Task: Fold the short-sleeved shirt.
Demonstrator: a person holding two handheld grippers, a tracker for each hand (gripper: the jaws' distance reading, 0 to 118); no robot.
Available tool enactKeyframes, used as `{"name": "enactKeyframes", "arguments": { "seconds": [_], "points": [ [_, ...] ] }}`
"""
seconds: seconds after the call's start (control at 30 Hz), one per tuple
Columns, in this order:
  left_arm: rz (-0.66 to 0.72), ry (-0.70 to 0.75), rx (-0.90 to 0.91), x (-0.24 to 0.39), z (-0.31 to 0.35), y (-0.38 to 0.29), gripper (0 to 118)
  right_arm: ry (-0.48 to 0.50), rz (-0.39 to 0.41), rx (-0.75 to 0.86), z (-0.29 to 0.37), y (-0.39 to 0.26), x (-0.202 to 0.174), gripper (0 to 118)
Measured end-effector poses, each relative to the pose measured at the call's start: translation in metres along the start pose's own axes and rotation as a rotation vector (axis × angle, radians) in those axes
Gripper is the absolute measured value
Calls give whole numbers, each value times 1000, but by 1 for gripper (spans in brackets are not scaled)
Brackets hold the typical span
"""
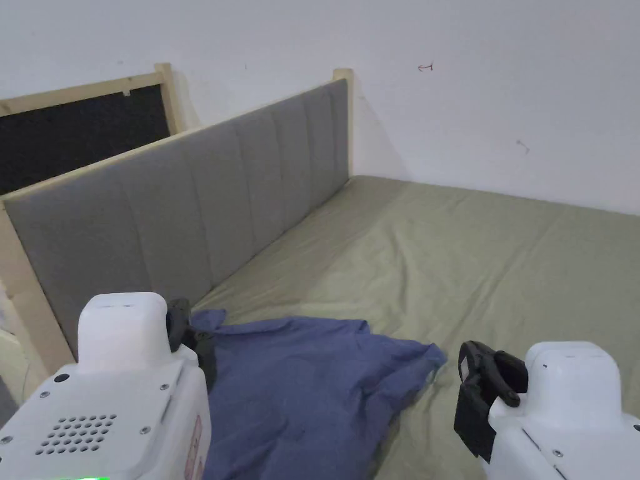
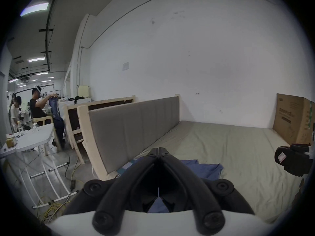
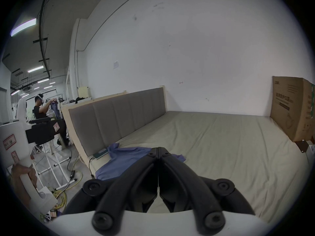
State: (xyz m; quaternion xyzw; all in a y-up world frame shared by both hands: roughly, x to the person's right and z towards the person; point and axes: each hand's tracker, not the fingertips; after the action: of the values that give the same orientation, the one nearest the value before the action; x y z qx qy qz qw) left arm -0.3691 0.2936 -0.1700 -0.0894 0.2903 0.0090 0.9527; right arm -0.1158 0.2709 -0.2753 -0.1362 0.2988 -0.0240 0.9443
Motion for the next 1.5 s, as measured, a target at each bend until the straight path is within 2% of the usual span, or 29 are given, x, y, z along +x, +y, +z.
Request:
{"name": "enactKeyframes", "arguments": {
  "seconds": [0.1, 0.3, 0.33, 0.37, 0.4, 0.43, 0.47, 0.53, 0.7, 0.77, 0.8, 0.83, 0.87, 0.93, 0.97, 1.0, 1.03, 1.07, 1.1, 1.23, 1.33, 1.37, 1.5],
  "points": [
    [21, -16, -89, 1, -20, -14, 0, 6, -17, -39, -7, -7, 3, 0],
    [-61, -105, -289, 31, -95, -66, 0, -40, -21, -103, -24, -18, 19, 0],
    [-55, -135, -335, 36, -110, -75, 7, -45, -29, -116, -27, -20, 22, 0],
    [-11, -165, -399, 41, -129, -86, 26, -46, -37, -128, -30, -21, 25, 0],
    [7, -189, -492, 47, -150, -95, 72, -48, -43, -139, -33, -23, 28, 0],
    [-20, -211, -598, 54, -164, -102, 97, -53, -43, -149, -35, -24, 30, 0],
    [-34, -238, -630, 63, -176, -113, 107, -61, -39, -160, -38, -26, 32, 0],
    [-38, -282, -615, 77, -197, -127, 106, -74, -25, -182, -44, -31, 37, 0],
    [49, -300, -778, 108, -259, -154, 105, -100, -39, -245, -58, -43, 53, 0],
    [5, -277, -845, 120, -277, -169, 93, -115, -43, -273, -62, -47, 60, 0],
    [-54, -229, -882, 123, -282, -179, 92, -126, -45, -283, -64, -50, 63, 0],
    [-61, -262, -843, 122, -278, -175, 89, -134, -50, -292, -65, -52, 66, 0],
    [-63, -256, -819, 122, -273, -168, 78, -141, -62, -300, -65, -54, 69, 0],
    [-43, -198, -785, 115, -269, -164, 39, -150, -112, -309, -67, -58, 77, 0],
    [-17, -162, -767, 111, -270, -164, 39, -155, -142, -321, -68, -60, 81, 0],
    [-4, -136, -751, 107, -272, -165, 34, -159, -164, -329, -68, -61, 83, 0],
    [9, -109, -735, 104, -274, -165, 15, -156, -174, -329, -67, -62, 86, 0],
    [28, -110, -759, 97, -276, -167, 8, -156, -176, -330, -65, -62, 88, 0],
    [72, -114, -782, 97, -276, -167, 8, -164, -176, -331, -63, -62, 90, 0],
    [76, -149, -809, 101, -277, -155, 7, -208, -189, -324, -55, -61, 100, 0],
    [294, -203, -782, 93, -271, -135, 6, -227, -232, -303, -44, -57, 113, 0],
    [306, -253, -755, 97, -269, -125, 6, -238, -237, -297, -39, -55, 117, 0],
    [217, -313, -696, 146, -263, -80, 6, -299, -259, -267, -23, -43, 137, 0]
  ]
}}
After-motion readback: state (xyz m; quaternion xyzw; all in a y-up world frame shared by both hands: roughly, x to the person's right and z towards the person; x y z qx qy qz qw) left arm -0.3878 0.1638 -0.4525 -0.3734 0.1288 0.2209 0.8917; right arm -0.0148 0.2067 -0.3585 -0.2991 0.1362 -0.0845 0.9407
